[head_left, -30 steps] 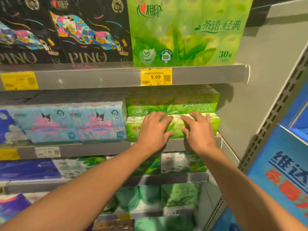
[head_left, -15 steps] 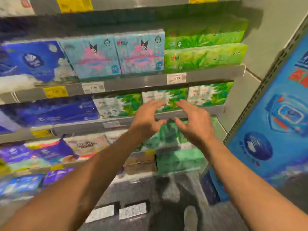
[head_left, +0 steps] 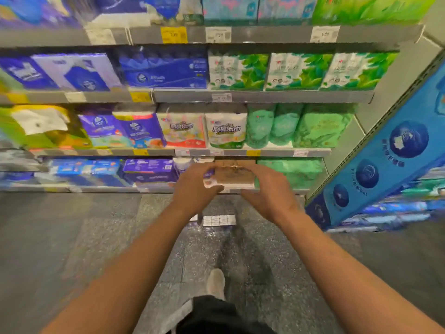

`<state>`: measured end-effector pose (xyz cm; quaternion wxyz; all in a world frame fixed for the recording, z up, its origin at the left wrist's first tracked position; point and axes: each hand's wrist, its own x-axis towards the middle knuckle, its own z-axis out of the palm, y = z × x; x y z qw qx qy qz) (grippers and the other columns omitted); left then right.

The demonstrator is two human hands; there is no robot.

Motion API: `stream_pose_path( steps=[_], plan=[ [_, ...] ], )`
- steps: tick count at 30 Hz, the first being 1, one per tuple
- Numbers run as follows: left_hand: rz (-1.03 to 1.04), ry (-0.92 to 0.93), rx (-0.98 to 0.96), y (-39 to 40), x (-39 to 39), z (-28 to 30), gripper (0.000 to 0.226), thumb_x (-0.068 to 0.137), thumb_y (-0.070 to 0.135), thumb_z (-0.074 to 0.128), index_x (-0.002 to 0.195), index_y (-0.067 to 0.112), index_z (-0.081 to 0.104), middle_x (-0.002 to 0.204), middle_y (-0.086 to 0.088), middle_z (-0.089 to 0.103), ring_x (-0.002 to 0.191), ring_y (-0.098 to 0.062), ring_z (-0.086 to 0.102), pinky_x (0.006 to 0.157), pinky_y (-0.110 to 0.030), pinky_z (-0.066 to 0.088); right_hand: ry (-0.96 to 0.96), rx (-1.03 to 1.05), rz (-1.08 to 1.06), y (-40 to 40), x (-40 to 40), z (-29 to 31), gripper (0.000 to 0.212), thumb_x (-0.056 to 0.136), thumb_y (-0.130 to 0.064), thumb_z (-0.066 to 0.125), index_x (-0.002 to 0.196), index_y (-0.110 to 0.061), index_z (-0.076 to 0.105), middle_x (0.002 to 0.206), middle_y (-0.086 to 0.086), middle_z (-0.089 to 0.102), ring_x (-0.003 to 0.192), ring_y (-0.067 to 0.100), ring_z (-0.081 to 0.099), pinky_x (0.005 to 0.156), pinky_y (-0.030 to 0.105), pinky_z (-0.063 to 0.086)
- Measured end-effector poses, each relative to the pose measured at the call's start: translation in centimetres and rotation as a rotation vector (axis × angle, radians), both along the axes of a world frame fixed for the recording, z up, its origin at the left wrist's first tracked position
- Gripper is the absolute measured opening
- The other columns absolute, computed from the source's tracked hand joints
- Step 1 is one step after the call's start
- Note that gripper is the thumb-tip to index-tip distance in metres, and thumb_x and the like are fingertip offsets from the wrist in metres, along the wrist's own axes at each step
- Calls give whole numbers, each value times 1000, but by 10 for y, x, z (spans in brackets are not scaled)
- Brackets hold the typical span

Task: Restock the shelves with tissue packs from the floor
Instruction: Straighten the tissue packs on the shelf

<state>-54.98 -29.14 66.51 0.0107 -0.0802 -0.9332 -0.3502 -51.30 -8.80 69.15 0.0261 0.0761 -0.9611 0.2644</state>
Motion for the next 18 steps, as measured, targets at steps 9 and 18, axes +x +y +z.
stream_pose_path(
  steps=[9, 18],
  plan=[
    [179, -125, -39, -112, 132, -36, 59, 72, 29, 84, 126, 18, 63, 119, -3, 66, 106, -20, 62, 87, -29, 46, -243, -103, 105, -115, 91, -62, 64, 83, -38, 71, 141, -23, 50, 140, 4, 56, 127, 24, 51, 104, 35, 39],
    [175, -245, -17, -242, 116, -71, 65, 74, 30, 83, 134, 20, 57, 124, -1, 64, 112, -19, 57, 95, -30, 44, -279, 60, 99, -252, 59, -93, 66, 80, -39, 76, 138, -18, 52, 135, 4, 58, 125, 23, 51, 105, 32, 37]
  ],
)
